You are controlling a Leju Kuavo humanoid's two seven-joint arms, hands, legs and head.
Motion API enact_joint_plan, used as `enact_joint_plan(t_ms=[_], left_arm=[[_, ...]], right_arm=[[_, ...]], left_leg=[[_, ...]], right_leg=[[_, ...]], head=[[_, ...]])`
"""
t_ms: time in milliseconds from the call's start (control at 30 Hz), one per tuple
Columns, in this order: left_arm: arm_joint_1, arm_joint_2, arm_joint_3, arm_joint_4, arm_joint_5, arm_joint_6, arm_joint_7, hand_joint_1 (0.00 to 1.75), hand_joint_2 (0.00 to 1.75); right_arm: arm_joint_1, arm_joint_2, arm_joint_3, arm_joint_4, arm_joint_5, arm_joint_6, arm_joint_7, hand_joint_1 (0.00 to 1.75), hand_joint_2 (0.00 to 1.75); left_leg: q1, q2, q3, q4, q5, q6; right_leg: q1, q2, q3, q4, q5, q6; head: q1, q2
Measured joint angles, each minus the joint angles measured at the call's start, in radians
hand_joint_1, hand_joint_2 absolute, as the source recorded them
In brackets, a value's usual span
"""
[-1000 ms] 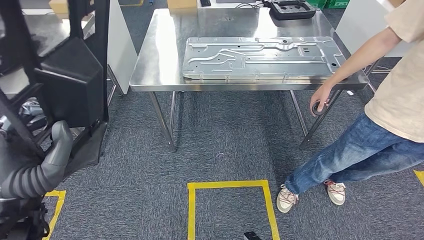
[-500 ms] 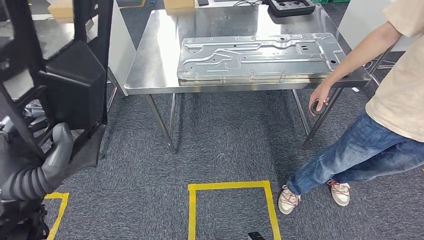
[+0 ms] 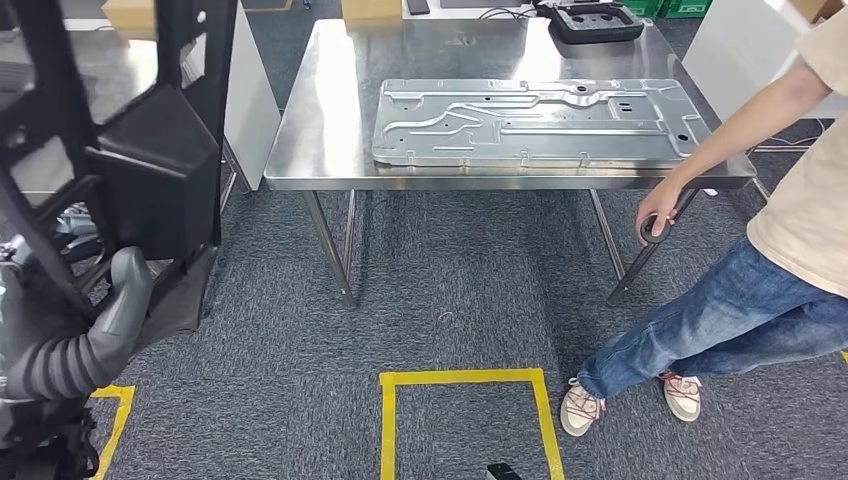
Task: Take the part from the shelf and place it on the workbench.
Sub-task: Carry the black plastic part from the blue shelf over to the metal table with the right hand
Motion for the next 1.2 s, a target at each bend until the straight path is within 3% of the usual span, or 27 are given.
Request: enact_joint_plan(t_ms=[33, 100, 167, 267, 333, 367, 433, 467, 500, 533, 600, 667, 767, 833, 900, 967, 1000, 1033, 1067, 1133, 1200], left_arm=[[0.001, 0.000, 0.000, 0.000, 0.000, -0.001, 0.000, 1.75, 1.75], [0.001, 0.000, 0.000, 0.000, 0.000, -0.001, -0.001, 1.75, 1.75], [0.000, 0.000, 0.001, 0.000, 0.002, -0.002, -0.002, 1.75, 1.75], [-0.002, 0.000, 0.001, 0.000, 0.003, -0.006, -0.004, 1.75, 1.75], [-0.002, 0.000, 0.002, 0.000, 0.003, -0.007, -0.004, 1.75, 1.75], [-0.003, 0.000, 0.002, 0.000, 0.003, -0.008, -0.004, 1.75, 1.75], [-0.002, 0.000, 0.001, 0.000, 0.004, -0.010, -0.005, 1.75, 1.75], [0.000, 0.000, 0.001, 0.000, 0.005, -0.010, -0.005, 1.75, 1.75], [0.001, 0.000, 0.000, 0.000, 0.006, -0.011, -0.005, 1.75, 1.75], [0.001, 0.000, 0.000, 0.000, 0.007, -0.012, -0.005, 1.75, 1.75], [0.000, 0.000, 0.001, 0.000, 0.008, -0.012, -0.007, 1.75, 1.75], [-0.002, 0.000, 0.002, 0.000, 0.009, -0.012, -0.012, 1.75, 1.75], [-0.007, 0.001, 0.004, -0.001, 0.012, -0.012, -0.016, 1.75, 1.75], [-0.008, 0.001, 0.004, -0.001, 0.013, -0.012, -0.016, 1.75, 1.75], [-0.010, 0.001, 0.002, -0.001, 0.016, -0.013, -0.018, 1.75, 1.75], [-0.010, 0.000, 0.000, -0.001, 0.019, -0.016, -0.019, 1.75, 1.75], [-0.008, 0.000, -0.001, -0.001, 0.020, -0.018, -0.019, 1.75, 1.75], [-0.007, 0.000, -0.002, -0.001, 0.021, -0.020, -0.019, 1.75, 1.75], [-0.006, 0.000, -0.002, -0.001, 0.022, -0.020, -0.020, 1.75, 1.75], [-0.005, 0.000, -0.003, -0.001, 0.024, -0.021, -0.021, 1.75, 1.75], [-0.008, 0.000, -0.005, -0.001, 0.027, -0.023, -0.023, 1.75, 1.75]], right_arm=[[0.001, 0.000, 0.002, 0.000, 0.000, 0.000, 0.000, 0.00, 0.00], [0.002, 0.000, 0.005, 0.001, 0.000, 0.001, 0.000, 0.00, 0.00], [0.001, 0.000, 0.007, 0.001, -0.002, 0.003, 0.000, 0.00, 0.00], [-0.002, 0.001, 0.012, 0.002, -0.006, 0.003, 0.000, 0.00, 0.00], [-0.003, 0.001, 0.013, 0.002, -0.008, 0.004, 0.000, 0.00, 0.00], [-0.003, 0.001, 0.014, 0.003, -0.009, 0.004, 0.000, 0.00, 0.00], [-0.003, 0.000, 0.018, 0.004, -0.009, 0.004, 0.000, 0.00, 0.00], [-0.003, 0.000, 0.019, 0.005, -0.009, 0.004, 0.000, 0.00, 0.00], [-0.003, 0.000, 0.021, 0.005, -0.009, 0.004, 0.000, 0.00, 0.00], [-0.003, 0.000, 0.021, 0.005, -0.009, 0.004, 0.000, 0.00, 0.00], [-0.003, 0.001, 0.021, 0.006, -0.010, 0.004, 0.000, 0.00, 0.00], [-0.005, 0.004, 0.022, 0.006, -0.011, 0.004, 0.000, 0.00, 0.00], [-0.007, 0.007, 0.023, 0.006, -0.012, 0.004, 0.000, 0.00, 0.00], [-0.007, 0.008, 0.025, 0.006, -0.012, 0.005, 0.000, 0.00, 0.00], [-0.007, 0.009, 0.028, 0.006, -0.012, 0.005, 0.000, 0.00, 0.00], [-0.007, 0.008, 0.030, 0.006, -0.012, 0.003, 0.000, 0.00, 0.00], [-0.007, 0.007, 0.032, 0.006, -0.011, 0.001, 0.000, 0.00, 0.00], [-0.007, 0.005, 0.035, 0.006, -0.011, -0.003, 0.000, 0.00, 0.00], [-0.006, 0.002, 0.037, 0.007, -0.011, -0.008, 0.000, 0.00, 0.00], [-0.003, -0.006, 0.041, 0.008, -0.009, -0.022, 0.000, 0.00, 0.00], [-0.006, -0.014, 0.044, 0.009, -0.007, -0.037, 0.000, 0.00, 0.00]], left_leg=[[0.000, -0.002, 0.003, 0.001, -0.004, -0.001], [0.001, -0.005, 0.011, 0.009, -0.016, -0.009], [-0.003, -0.007, 0.011, 0.021, -0.033, -0.018], [-0.003, -0.007, 0.010, 0.029, -0.048, -0.026], [0.001, -0.003, -0.008, 0.073, -0.073, -0.036], [0.004, -0.001, -0.034, 0.127, -0.097, -0.044], [0.011, 0.001, -0.120, 0.284, -0.156, -0.057], [0.014, 0.002, -0.160, 0.349, -0.172, -0.060], [0.015, 0.002, -0.184, 0.377, -0.168, -0.060], [0.015, 0.002, -0.185, 0.360, -0.143, -0.058], [0.008, 0.003, -0.129, 0.214, -0.049, -0.040], [-0.006, 0.007, -0.071, 0.076, 0.009, -0.014], [-0.015, 0.008, -0.041, 0.018, 0.010, 0.012], [-0.009, 0.005, -0.011, -0.004, 0.011, 0.020], [-0.006, 0.004, 0.011, -0.011, 0.008, 0.022], [-0.007, 0.003, 0.020, -0.011, -0.003, 0.022], [-0.007, 0.002, 0.026, -0.011, -0.010, 0.021], [-0.007, 0.001, 0.036, -0.010, -0.018, 0.018], [-0.006, 0.000, 0.048, -0.010, -0.027, 0.015], [-0.004, -0.001, 0.074, -0.003, -0.052, 0.004], [-0.007, 0.000, 0.081, 0.005, -0.076, -0.006]], right_leg=[[0.000, 0.000, 0.007, -0.030, 0.029, 0.000], [-0.001, 0.000, 0.070, -0.181, 0.112, 0.001], [-0.001, 0.001, 0.120, -0.290, 0.155, -0.005], [0.001, 0.001, 0.128, -0.306, 0.151, -0.020], [-0.002, -0.001, 0.133, -0.306, 0.146, -0.030], [-0.004, -0.001, 0.136, -0.307, 0.143, -0.034], [-0.004, -0.002, 0.142, -0.307, 0.136, -0.038], [-0.004, -0.002, 0.146, -0.307, 0.132, -0.038], [-0.004, -0.001, 0.152, -0.307, 0.127, -0.037], [-0.004, -0.001, 0.160, -0.307, 0.121, -0.036], [-0.003, 0.000, 0.182, -0.309, 0.108, -0.034], [-0.003, 0.000, 0.199, -0.316, 0.097, -0.028], [-0.005, -0.004, 0.216, -0.324, 0.104, -0.011], [-0.002, -0.004, 0.215, -0.294, 0.098, -0.004], [0.000, -0.002, 0.163, -0.189, 0.050, -0.002], [0.001, 0.000, 0.069, -0.050, -0.003, 0.000], [0.001, 0.000, 0.036, -0.016, -0.010, 0.001], [0.001, 0.000, 0.021, -0.022, 0.004, 0.002], [0.000, 0.000, 0.028, -0.070, 0.041, 0.003], [-0.003, -0.001, 0.073, -0.223, 0.142, 0.008], [-0.004, -0.003, 0.100, -0.307, 0.185, 0.004]], head=[[0.000, 0.000], [0.000, 0.000], [0.000, 0.000], [0.000, 0.000], [-0.002, 0.000], [-0.002, 0.000], [-0.004, 0.000], [-0.004, 0.000], [-0.004, 0.000], [-0.004, 0.000], [-0.004, 0.000], [-0.004, 0.000], [-0.005, 0.000], [-0.003, 0.000], [0.000, 0.000], [0.001, 0.000], [0.001, 0.000], [0.001, 0.000], [0.001, 0.000], [0.001, 0.000], [0.001, 0.000]])
